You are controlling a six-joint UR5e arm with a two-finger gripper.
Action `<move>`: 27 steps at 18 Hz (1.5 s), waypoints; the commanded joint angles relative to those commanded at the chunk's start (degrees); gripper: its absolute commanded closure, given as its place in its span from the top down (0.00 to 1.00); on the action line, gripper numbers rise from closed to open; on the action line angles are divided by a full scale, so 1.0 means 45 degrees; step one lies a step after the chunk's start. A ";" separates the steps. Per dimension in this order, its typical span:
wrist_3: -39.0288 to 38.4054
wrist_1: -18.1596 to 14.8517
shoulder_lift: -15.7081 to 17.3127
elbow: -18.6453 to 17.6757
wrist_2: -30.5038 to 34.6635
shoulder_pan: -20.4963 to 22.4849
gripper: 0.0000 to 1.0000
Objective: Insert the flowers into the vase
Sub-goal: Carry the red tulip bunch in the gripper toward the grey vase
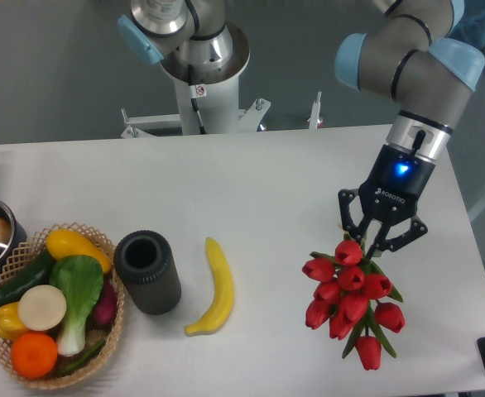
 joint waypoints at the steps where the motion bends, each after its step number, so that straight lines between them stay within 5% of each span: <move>1: 0.0019 0.0000 0.0000 -0.0020 -0.0001 -0.0019 0.26; 7: 0.0058 0.0020 0.0156 -0.0370 -0.0234 0.0000 0.27; 16: 0.0195 0.0039 -0.0195 -0.0195 -0.2945 -0.0156 0.27; 27: 0.0293 0.0195 -0.0059 -0.0312 -0.5547 -0.1873 0.27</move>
